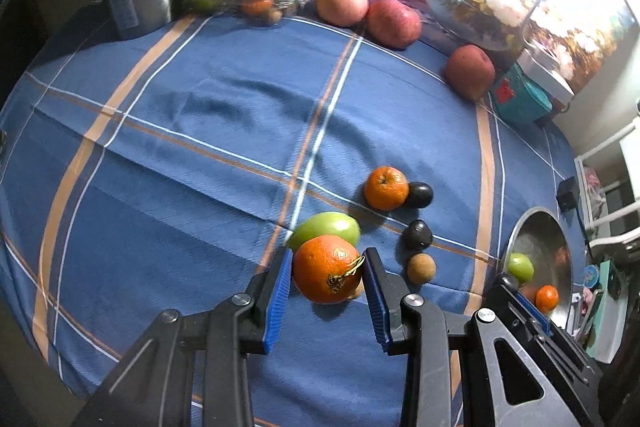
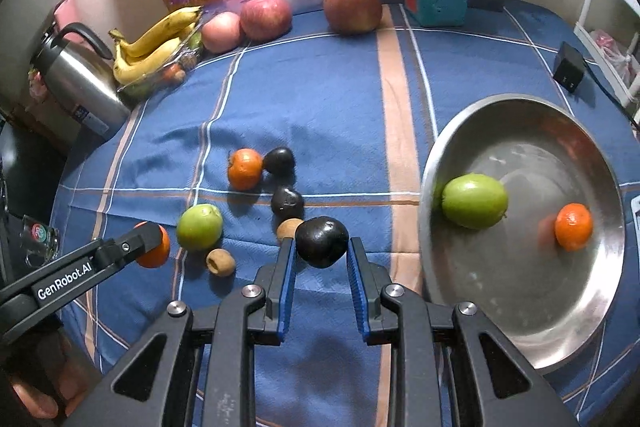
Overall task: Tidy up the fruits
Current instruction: 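Carry the orange and black plum over the steel plate with both tools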
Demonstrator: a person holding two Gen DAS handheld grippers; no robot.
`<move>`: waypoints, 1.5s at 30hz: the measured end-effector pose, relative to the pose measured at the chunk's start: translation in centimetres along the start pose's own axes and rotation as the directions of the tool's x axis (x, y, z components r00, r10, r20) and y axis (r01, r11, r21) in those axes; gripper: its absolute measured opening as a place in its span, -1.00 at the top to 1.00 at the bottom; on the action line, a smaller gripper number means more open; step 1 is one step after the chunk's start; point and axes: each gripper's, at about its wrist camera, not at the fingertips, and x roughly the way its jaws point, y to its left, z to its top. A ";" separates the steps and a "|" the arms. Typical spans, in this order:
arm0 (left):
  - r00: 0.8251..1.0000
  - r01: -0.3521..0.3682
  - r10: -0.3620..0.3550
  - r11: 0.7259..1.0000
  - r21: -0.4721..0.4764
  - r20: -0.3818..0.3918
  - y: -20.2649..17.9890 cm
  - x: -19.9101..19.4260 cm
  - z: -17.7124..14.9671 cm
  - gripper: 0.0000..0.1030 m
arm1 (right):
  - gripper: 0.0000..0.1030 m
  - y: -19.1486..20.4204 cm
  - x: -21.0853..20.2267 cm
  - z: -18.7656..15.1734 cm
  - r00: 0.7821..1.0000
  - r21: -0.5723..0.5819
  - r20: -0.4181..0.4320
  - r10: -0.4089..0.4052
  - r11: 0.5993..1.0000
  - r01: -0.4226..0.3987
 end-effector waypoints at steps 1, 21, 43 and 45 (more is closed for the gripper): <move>1.000 0.000 0.000 1.000 0.009 0.001 -0.2 -0.1 0.0 0.26 | 0.49 -0.3 -0.1 0.0 1.000 0.008 0.001 -0.008 1.000 0.008; 0.997 0.080 -0.079 0.959 0.272 -0.013 -10.4 0.0 -2.7 0.26 | 0.49 -11.2 -2.6 -0.8 0.986 0.267 -0.001 -0.170 0.950 0.164; 0.986 0.164 -0.157 0.885 0.437 -0.051 -20.2 3.0 -5.8 0.26 | 0.48 -16.7 -4.3 -1.2 0.982 0.346 0.015 -0.190 0.922 0.173; 0.986 0.166 -0.157 0.885 0.435 -0.057 -20.3 3.3 -5.8 0.26 | 0.48 -16.8 -4.2 -1.2 0.983 0.348 0.011 -0.185 0.922 0.170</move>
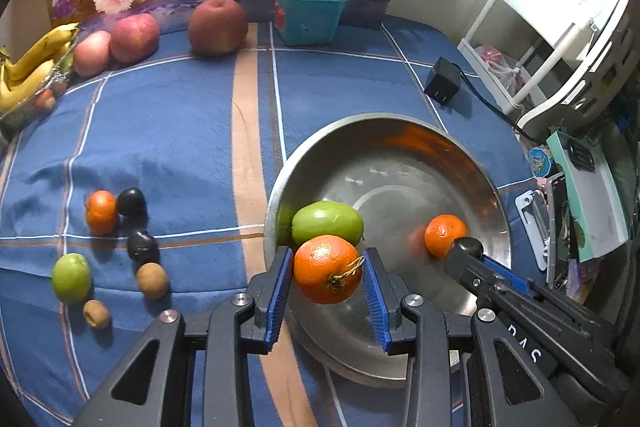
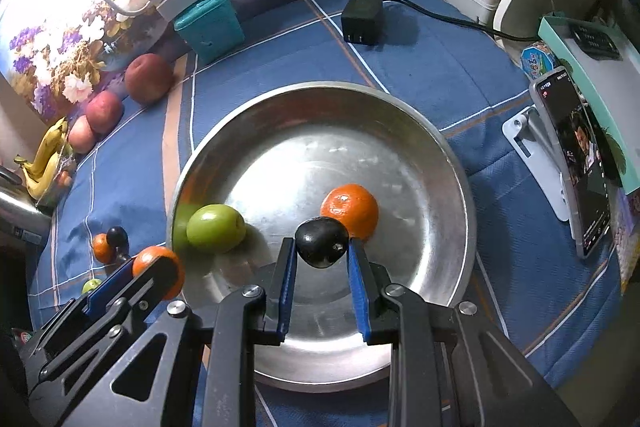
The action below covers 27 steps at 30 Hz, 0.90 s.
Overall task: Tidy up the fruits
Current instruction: 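Carry the orange and black plum over the steel plate with both tools, then open the left tool to drop the orange while the right tool releases the plum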
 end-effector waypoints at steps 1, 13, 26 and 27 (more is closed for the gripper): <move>1.000 -0.002 0.002 1.000 -0.002 -0.004 0.0 0.2 0.0 0.26 | 0.48 -0.1 0.1 0.0 1.000 0.002 -0.003 0.002 1.000 -0.002; 0.999 0.001 -0.001 1.000 -0.018 -0.039 0.3 1.0 -0.3 0.25 | 0.48 -0.5 1.7 -0.2 0.998 0.012 -0.068 0.016 1.000 -0.015; 0.998 -0.003 0.002 1.000 -0.027 -0.063 0.5 1.5 -0.4 0.22 | 0.48 -0.1 2.6 -0.3 0.995 0.004 -0.102 0.006 1.000 -0.006; 0.998 -0.003 0.001 1.000 -0.029 -0.065 0.6 1.5 -0.4 0.22 | 0.48 0.0 2.7 -0.3 0.995 0.004 -0.104 0.006 1.000 -0.006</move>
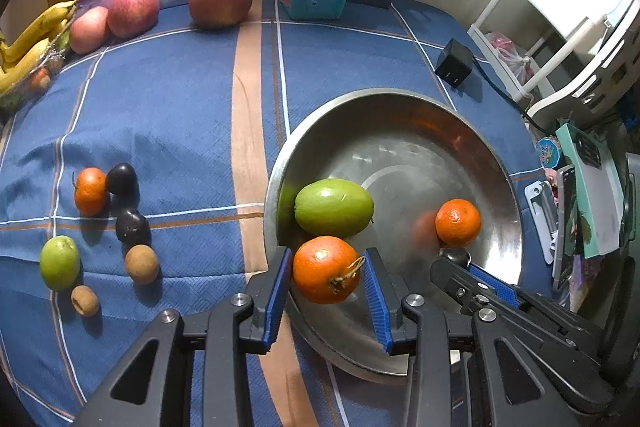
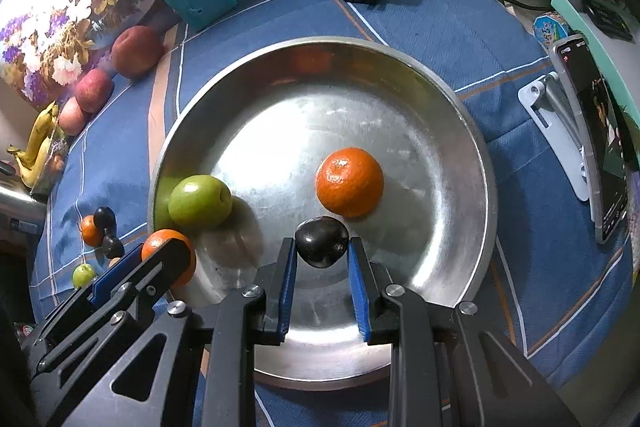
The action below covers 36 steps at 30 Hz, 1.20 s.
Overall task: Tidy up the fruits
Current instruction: 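Open the left tool to drop the orange while the right tool releases the plum, then move both open tools back from the plate toward the fruit row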
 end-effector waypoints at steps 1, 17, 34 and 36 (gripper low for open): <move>1.000 0.003 -0.003 1.000 -0.001 0.003 0.0 -0.1 0.0 0.21 | 0.48 0.0 0.1 0.0 1.000 -0.001 -0.002 -0.001 1.000 0.001; 1.000 -0.012 0.014 0.999 -0.053 0.025 1.3 -1.1 0.4 -0.13 | 0.22 -0.4 -0.8 0.2 1.000 0.009 0.028 0.010 1.000 -0.011; 0.954 -0.283 0.300 0.912 -0.296 0.012 9.0 -2.7 0.0 -0.76 | -0.13 1.0 -1.7 0.4 0.998 -0.052 0.057 0.003 0.999 0.000; 0.951 -0.292 0.308 0.904 -0.313 0.003 9.7 -2.9 -0.2 -0.78 | -0.13 1.4 -1.8 0.3 0.998 -0.065 0.059 0.006 0.998 -0.002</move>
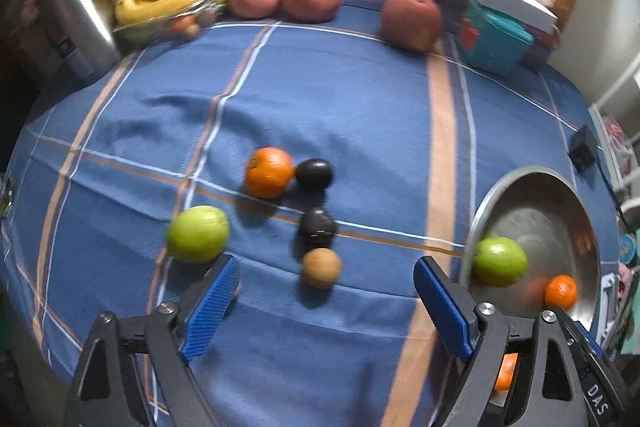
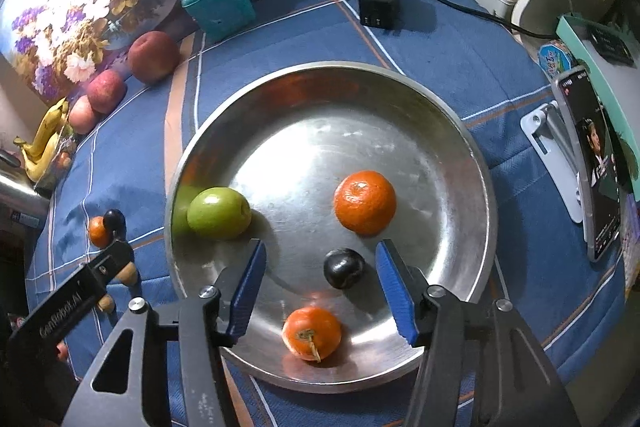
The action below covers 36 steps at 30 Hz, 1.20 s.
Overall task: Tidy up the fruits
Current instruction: 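Move both open tools back from the plate toward the fruit row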
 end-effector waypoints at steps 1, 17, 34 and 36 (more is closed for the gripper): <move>1.000 -0.004 0.004 1.000 -0.007 -0.003 0.3 0.0 0.0 -0.80 | -0.13 0.2 0.0 0.0 1.000 -0.006 0.001 0.001 1.000 -0.001; 0.998 -0.061 0.061 0.998 -0.021 -0.002 1.7 0.6 0.1 -1.00 | -0.78 2.5 0.3 -0.5 0.999 -0.110 0.020 -0.049 0.993 0.051; 0.999 -0.050 0.051 0.993 0.103 0.002 1.2 0.2 -0.4 -1.00 | -0.82 3.7 0.0 -0.7 0.996 -0.138 0.091 -0.007 0.990 0.020; 0.998 -0.059 0.059 0.990 0.128 0.006 1.0 0.1 -0.5 -1.00 | -0.82 4.1 0.1 -0.7 0.996 -0.153 0.090 -0.010 0.988 0.023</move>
